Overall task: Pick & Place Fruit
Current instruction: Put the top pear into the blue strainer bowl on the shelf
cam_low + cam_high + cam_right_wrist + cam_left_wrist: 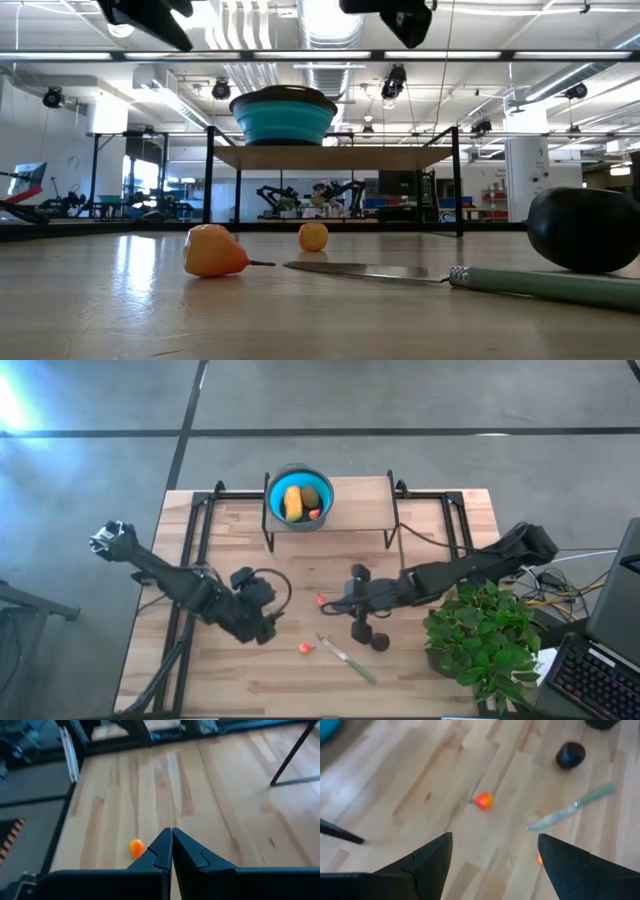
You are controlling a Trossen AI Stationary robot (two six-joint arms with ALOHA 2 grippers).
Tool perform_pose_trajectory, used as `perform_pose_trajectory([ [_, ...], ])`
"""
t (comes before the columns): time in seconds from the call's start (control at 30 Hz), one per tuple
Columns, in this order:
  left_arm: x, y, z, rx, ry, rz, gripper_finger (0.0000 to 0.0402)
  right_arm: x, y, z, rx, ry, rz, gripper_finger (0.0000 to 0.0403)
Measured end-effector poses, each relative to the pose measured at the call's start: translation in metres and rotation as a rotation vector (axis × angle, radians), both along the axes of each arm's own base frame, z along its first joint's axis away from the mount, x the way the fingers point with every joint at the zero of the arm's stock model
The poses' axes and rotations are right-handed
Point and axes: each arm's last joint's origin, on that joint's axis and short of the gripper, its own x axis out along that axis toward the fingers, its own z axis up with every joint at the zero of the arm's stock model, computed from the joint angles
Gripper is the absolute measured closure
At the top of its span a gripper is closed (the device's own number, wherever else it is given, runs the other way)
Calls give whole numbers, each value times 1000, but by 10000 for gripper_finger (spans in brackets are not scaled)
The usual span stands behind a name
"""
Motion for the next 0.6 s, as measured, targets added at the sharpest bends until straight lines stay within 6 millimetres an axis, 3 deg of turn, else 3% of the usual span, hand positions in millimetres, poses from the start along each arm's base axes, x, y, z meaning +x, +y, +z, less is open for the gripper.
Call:
perform_pose_trajectory([
  [0.37,-20,-21,-28,-3,61,-54,103,44,12,-33,-60,221,-102,394],
  [0.6,-30,-26,-48,9,120,-81,103,54,14,-61,-47,299,-175,394],
])
